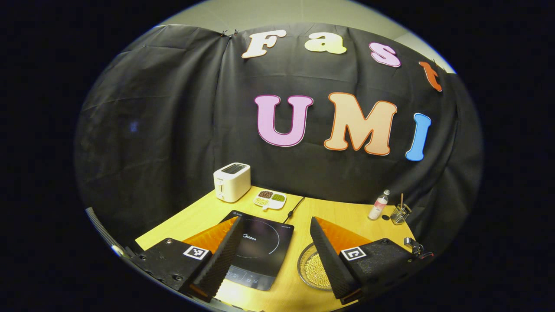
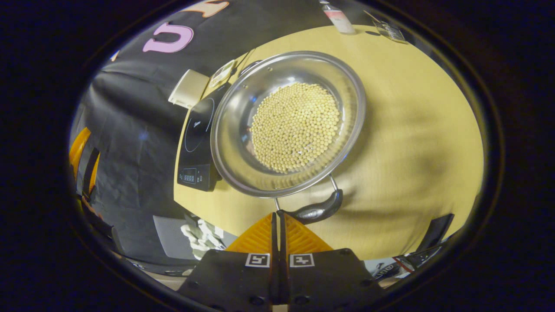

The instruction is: First push the handle of the pot to place it horizontally, then grasp the pot with both hands and set it on the induction cooktop.

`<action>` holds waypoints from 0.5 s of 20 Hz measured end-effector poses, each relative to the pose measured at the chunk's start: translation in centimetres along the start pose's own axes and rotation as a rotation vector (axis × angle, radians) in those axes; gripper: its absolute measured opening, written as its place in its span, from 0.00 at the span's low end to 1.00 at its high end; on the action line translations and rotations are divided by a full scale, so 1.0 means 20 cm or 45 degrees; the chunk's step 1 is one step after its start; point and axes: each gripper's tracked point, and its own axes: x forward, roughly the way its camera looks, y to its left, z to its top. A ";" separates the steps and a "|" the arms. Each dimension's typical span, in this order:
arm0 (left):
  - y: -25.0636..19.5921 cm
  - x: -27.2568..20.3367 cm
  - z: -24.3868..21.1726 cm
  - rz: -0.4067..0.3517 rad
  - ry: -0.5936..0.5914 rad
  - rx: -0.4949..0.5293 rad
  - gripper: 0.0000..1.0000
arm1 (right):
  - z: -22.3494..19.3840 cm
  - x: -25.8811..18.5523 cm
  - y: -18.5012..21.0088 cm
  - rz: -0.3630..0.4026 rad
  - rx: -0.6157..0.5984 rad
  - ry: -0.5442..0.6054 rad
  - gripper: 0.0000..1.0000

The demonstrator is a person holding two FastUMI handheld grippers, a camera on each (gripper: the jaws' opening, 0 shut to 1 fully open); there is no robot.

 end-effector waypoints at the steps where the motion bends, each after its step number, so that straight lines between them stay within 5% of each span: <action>1: 0.00 0.00 0.00 0.003 0.002 0.000 0.95 | 0.01 -0.01 -0.02 -0.010 0.003 -0.008 0.03; 10: 0.00 0.01 -0.01 0.002 0.006 0.001 0.95 | 0.14 -0.08 -0.20 -0.071 0.100 -0.076 0.03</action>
